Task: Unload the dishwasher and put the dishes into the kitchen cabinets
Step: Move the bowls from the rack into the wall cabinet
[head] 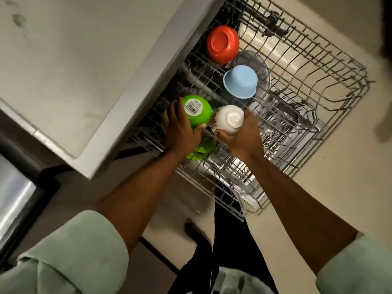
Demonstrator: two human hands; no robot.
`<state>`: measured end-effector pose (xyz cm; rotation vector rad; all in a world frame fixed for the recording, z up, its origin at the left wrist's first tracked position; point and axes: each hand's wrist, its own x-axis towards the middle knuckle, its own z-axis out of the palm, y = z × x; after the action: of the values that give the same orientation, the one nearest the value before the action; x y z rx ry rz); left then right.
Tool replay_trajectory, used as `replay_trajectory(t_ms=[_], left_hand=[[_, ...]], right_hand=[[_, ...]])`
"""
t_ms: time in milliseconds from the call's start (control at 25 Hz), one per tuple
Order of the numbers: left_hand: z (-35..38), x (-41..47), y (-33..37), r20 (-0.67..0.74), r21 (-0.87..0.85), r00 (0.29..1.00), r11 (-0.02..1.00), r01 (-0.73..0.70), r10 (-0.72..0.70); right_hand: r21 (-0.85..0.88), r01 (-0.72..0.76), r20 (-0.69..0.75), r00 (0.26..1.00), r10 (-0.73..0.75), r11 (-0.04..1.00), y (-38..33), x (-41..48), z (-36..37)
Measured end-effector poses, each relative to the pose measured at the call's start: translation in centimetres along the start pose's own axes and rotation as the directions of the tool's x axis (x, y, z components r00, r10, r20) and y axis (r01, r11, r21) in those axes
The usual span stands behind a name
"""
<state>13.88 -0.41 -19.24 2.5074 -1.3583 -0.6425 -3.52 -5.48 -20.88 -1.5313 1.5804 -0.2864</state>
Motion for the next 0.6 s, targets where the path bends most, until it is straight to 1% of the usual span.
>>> replay_trajectory(t_ms=[40, 120, 200, 320, 440, 520, 600], left_hand=[[-0.7, -1.6, -0.3, -0.006, -0.042, 1.000, 0.999, -0.001, 0.000], [-1.9, -4.1, -0.6, 0.026, -0.167, 1.000, 0.986, 0.009, -0.005], [-3.5, -8.0, -1.6, 0.019, -0.256, 1.000, 0.967, -0.014, 0.020], [-5.9, -14.4, -3.4, -0.052, -0.311, 0.998, 0.949, -0.047, 0.033], [-9.1, -21.7, -6.5, -0.104, -0.352, 0.995, 0.935, -0.035, -0.002], [-11.4, -26.2, -8.7, -0.154, -0.369, 0.988, 0.929, -0.027, -0.032], [-13.7, -30.8, -11.7, -0.223, -0.389, 0.970, 0.921, 0.004, -0.099]], right_hand=[[0.007, 0.006, -0.017, 1.000, -0.006, 1.000, -0.4, -1.5, -0.2], [0.037, 0.023, -0.051, 0.998, -0.021, 0.999, -1.4, -4.3, -1.0], [0.040, 0.065, -0.077, 0.995, -0.062, 0.997, -2.4, -8.4, -1.9], [0.033, 0.089, -0.112, 0.990, -0.085, 0.996, -4.0, -14.7, -2.7], [0.012, 0.151, -0.118, 0.982, -0.149, 0.988, -5.8, -21.7, -2.3], [-0.007, 0.201, -0.101, 0.974, -0.201, 0.980, -6.9, -25.9, -1.9], [-0.038, 0.241, -0.065, 0.968, -0.243, 0.970, -8.1, -30.2, -0.9]])
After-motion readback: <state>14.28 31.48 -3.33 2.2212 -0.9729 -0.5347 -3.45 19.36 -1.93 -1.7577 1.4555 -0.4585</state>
